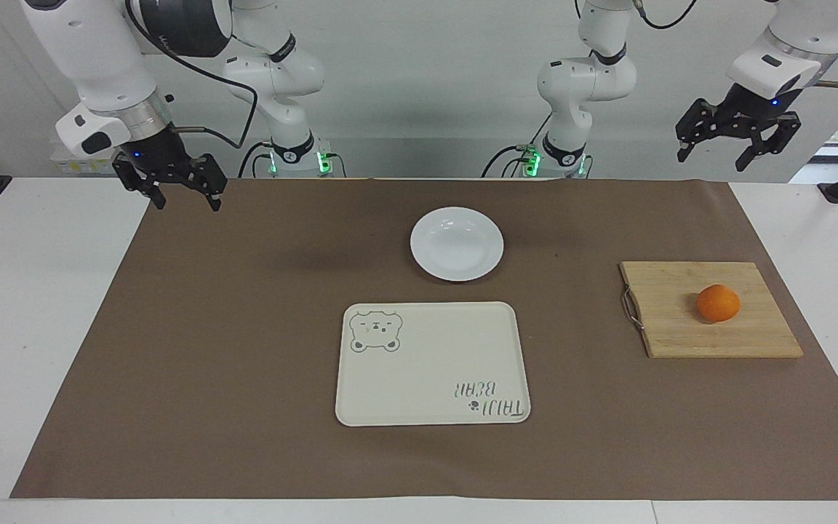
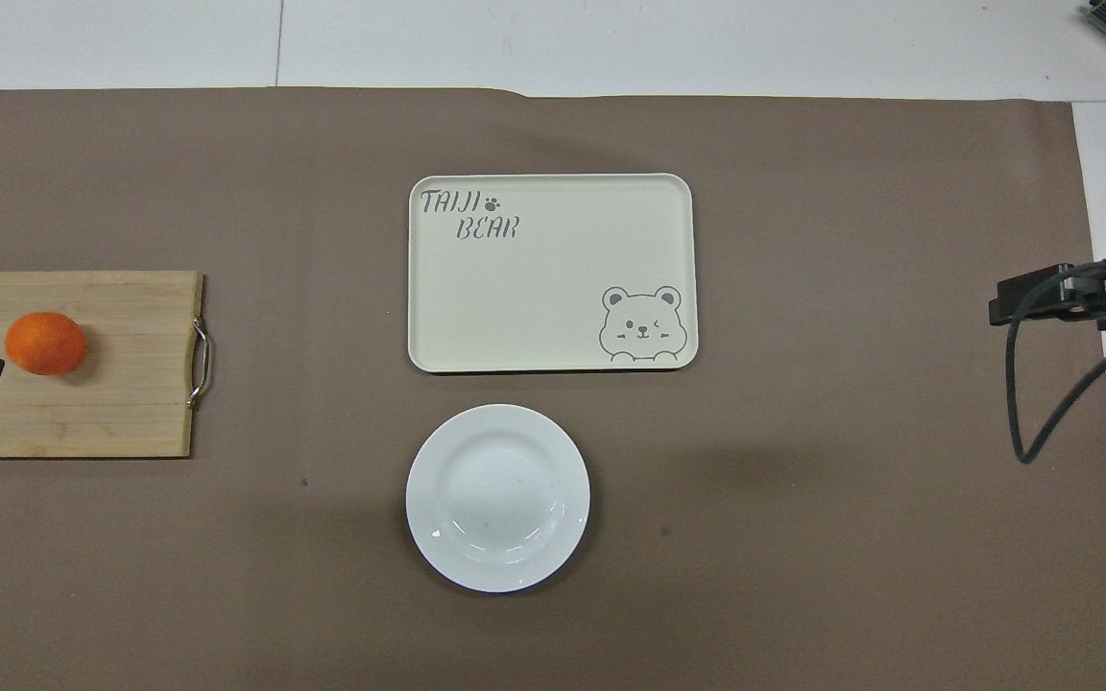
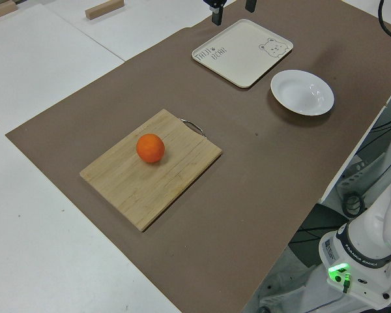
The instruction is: Place orange and plate with both arms
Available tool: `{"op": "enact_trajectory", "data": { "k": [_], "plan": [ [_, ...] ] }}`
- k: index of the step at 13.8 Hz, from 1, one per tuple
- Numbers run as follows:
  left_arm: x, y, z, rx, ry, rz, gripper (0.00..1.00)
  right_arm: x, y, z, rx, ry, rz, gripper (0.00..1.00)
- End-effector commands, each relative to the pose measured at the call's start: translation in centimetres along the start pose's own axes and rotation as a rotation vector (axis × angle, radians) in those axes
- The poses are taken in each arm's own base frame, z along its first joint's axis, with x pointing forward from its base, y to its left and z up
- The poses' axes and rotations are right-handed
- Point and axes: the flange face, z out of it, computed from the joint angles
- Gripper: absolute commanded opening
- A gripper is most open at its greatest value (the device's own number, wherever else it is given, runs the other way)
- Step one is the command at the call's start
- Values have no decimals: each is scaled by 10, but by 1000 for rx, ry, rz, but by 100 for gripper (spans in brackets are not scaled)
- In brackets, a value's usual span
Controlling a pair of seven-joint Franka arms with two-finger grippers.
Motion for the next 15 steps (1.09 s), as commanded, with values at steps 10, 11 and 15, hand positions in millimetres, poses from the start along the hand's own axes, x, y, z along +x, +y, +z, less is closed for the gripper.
{"op": "enact_trajectory", "data": {
  "k": [10, 11, 15],
  "plan": [
    [0, -31, 14, 17, 56, -6, 100, -7, 1, -2, -5, 5, 12, 100],
    [2, -44, 24, 26, 77, 0, 100, -6, 1, -1, -5, 3, 12, 100],
    [11, -106, 70, 46, 104, 15, 100, -6, 1, -1, -5, 3, 12, 100]
  ]
}}
